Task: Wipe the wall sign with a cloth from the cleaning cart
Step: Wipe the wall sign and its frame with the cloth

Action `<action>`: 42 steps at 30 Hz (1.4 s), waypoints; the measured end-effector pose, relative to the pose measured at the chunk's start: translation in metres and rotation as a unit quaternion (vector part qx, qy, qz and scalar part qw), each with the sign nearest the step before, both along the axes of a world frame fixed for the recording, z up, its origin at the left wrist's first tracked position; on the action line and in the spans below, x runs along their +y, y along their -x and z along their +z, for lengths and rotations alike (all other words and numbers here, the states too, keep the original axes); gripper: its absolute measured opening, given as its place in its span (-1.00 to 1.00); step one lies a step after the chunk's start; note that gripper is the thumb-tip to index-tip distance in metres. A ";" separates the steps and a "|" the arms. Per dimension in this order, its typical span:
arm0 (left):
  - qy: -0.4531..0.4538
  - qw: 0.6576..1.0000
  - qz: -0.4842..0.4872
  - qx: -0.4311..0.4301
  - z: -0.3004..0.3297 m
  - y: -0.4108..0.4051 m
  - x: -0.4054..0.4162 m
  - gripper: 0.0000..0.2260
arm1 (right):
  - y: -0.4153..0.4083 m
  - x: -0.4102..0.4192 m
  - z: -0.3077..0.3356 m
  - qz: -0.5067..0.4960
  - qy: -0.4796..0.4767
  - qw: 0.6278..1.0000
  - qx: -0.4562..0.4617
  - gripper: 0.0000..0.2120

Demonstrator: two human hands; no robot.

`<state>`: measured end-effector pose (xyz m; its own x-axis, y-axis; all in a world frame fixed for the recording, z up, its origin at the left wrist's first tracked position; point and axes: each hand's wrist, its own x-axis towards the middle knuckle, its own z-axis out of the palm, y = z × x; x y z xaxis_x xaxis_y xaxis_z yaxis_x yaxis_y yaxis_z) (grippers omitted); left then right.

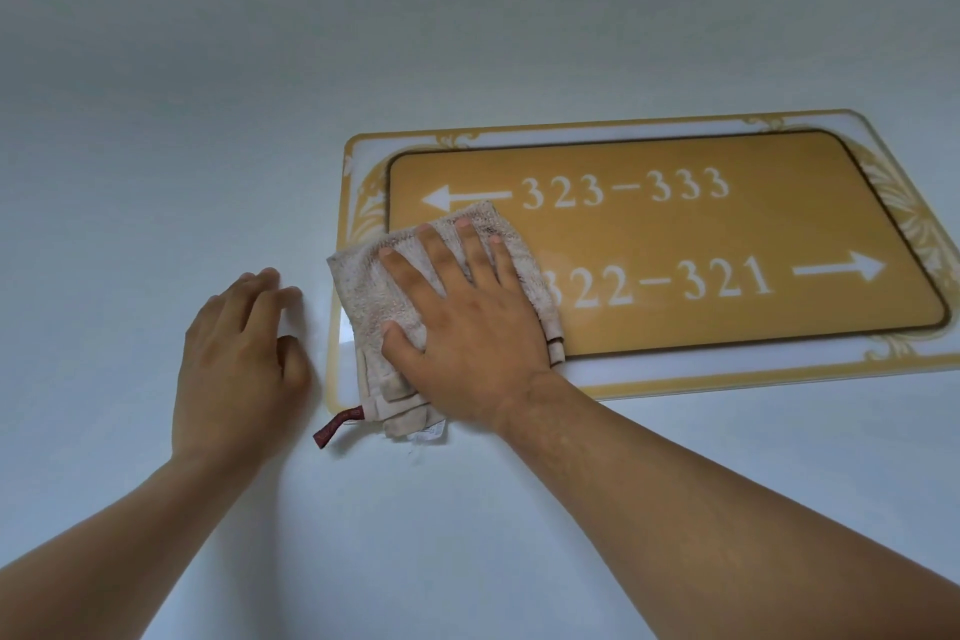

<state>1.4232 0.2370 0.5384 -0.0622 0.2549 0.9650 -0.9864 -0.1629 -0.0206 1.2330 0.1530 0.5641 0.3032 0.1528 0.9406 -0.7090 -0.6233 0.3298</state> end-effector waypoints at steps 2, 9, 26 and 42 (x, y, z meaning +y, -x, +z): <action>-0.003 1.000 0.003 -0.002 0.001 0.000 0.000 -0.59 | 0.006 -0.002 0.001 0.000 -0.004 1.000 0.001 -0.35; -0.009 1.000 0.000 -0.004 0.003 0.003 0.002 -0.57 | 0.013 -0.004 0.002 -0.005 -0.008 1.000 0.007 -0.35; -0.147 0.985 0.087 -0.024 0.001 0.003 0.012 -0.45 | 0.021 -0.010 0.003 -0.003 0.000 1.000 0.006 -0.33; -0.196 0.968 0.046 -0.152 0.002 0.004 0.011 -0.53 | 0.057 -0.028 0.000 -0.010 -0.012 1.000 -0.008 -0.34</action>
<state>1.4190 0.2476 0.5408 -0.3631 -0.1468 0.9201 -0.9070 -0.1702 -0.3851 1.1764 0.1254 0.5637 0.2900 0.1243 0.9489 -0.7267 -0.6167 0.3028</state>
